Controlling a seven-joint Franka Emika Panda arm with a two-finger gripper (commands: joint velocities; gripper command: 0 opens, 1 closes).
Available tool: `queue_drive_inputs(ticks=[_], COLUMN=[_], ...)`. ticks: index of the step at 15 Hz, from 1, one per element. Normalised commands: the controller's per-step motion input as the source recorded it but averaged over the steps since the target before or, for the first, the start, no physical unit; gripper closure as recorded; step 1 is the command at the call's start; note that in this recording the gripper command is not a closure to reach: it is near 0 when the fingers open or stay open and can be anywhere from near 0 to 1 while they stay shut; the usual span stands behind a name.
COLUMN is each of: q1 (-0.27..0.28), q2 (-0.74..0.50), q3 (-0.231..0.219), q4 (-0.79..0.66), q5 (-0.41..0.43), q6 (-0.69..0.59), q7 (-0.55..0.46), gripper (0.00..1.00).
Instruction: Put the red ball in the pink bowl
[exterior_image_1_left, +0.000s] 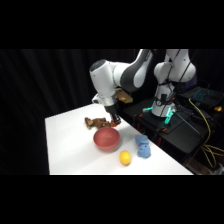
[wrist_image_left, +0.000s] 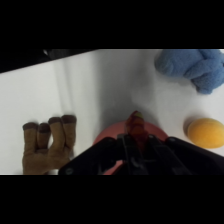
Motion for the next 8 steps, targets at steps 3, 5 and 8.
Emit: queue_drive_inputs(ticks=[3, 5, 8], q1=[-0.043, -0.033, -0.033], q2=[0.17, 0.09, 0.01], q3=[0.010, 0.009, 0.007], q4=[0.30, 0.20, 0.11], q5=[0.064, 0.059, 0.067], q6=[-0.04, -0.05, -0.05], q7=[-0.09, -0.09, -0.09], gripper=[0.28, 0.00, 0.00])
